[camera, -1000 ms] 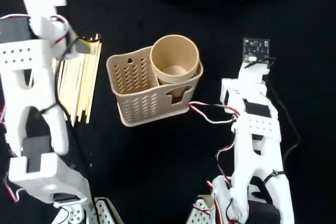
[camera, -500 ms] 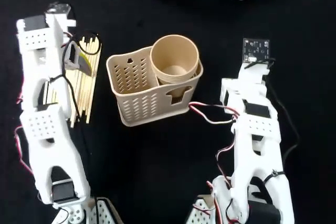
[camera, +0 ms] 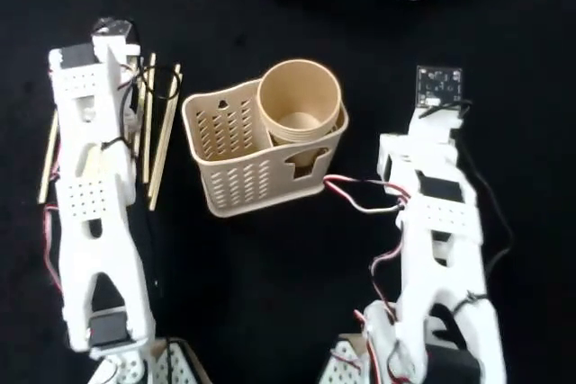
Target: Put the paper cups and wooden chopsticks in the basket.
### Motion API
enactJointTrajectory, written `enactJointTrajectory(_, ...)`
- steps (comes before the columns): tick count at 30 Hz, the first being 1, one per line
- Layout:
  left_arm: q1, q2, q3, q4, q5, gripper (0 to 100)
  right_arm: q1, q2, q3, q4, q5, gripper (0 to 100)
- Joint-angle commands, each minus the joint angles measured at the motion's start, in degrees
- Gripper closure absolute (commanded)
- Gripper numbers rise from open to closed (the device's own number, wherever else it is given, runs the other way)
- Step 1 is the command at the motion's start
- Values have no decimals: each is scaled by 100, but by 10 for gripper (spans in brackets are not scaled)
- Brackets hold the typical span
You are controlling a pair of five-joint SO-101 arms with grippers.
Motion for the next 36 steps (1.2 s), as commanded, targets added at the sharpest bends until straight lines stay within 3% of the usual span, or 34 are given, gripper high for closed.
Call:
enactJointTrajectory(1,-75,9,-119,26,-9,973,35,22,-31,-123,-26,986)
enactJointTrajectory(11,-57,-624,347,44,158,971,35,22,-31,-141,-26,986)
enactJointTrajectory(23,127,-4668,4013,18,229,971,35,22,-22,-255,-44,986)
enactJointTrajectory(28,180,-5846,4734,-9,237,971,35,22,-13,-246,-44,986)
enactJointTrajectory(36,303,-7332,5666,-686,369,971,-114,22,66,-281,-26,986)
